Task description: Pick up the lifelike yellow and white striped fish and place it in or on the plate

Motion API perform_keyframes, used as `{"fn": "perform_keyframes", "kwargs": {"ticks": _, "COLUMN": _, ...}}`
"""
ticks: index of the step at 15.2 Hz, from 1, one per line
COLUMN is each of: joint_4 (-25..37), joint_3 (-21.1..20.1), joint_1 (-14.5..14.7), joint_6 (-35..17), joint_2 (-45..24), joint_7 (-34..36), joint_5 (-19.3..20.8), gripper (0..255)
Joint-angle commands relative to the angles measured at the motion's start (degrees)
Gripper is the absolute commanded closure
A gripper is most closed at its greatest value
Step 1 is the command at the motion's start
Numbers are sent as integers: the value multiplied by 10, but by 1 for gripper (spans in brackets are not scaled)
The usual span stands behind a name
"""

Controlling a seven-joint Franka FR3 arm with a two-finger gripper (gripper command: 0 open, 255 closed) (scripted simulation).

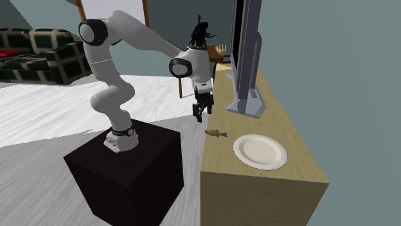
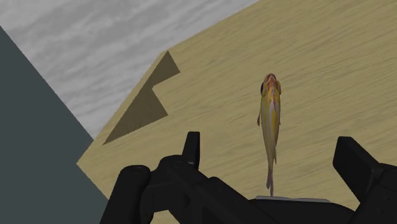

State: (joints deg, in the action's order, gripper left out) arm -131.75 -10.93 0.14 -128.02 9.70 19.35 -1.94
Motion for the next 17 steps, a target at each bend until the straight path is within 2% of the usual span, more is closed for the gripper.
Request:
{"fn": "perform_keyframes", "kwargs": {"ticks": 1, "joint_4": 20, "joint_3": -6, "joint_1": -2, "joint_6": -21, "joint_2": -45, "joint_7": 20, "joint_5": 12, "gripper": 0}}
{"fn": "perform_keyframes", "kwargs": {"ticks": 4, "joint_4": 56, "joint_3": -13, "joint_1": 2, "joint_6": -46, "joint_2": -113, "joint_7": 57, "joint_5": 34, "gripper": 0}}
{"fn": "perform_keyframes", "kwargs": {"ticks": 12, "joint_4": 45, "joint_3": -12, "joint_1": 4, "joint_6": -102, "joint_2": -160, "joint_7": 71, "joint_5": 51, "gripper": 0}}
{"fn": "perform_keyframes", "kwargs": {"ticks": 17, "joint_4": 45, "joint_3": -11, "joint_1": 4, "joint_6": -102, "joint_2": -160, "joint_7": 70, "joint_5": 51, "gripper": 0}}
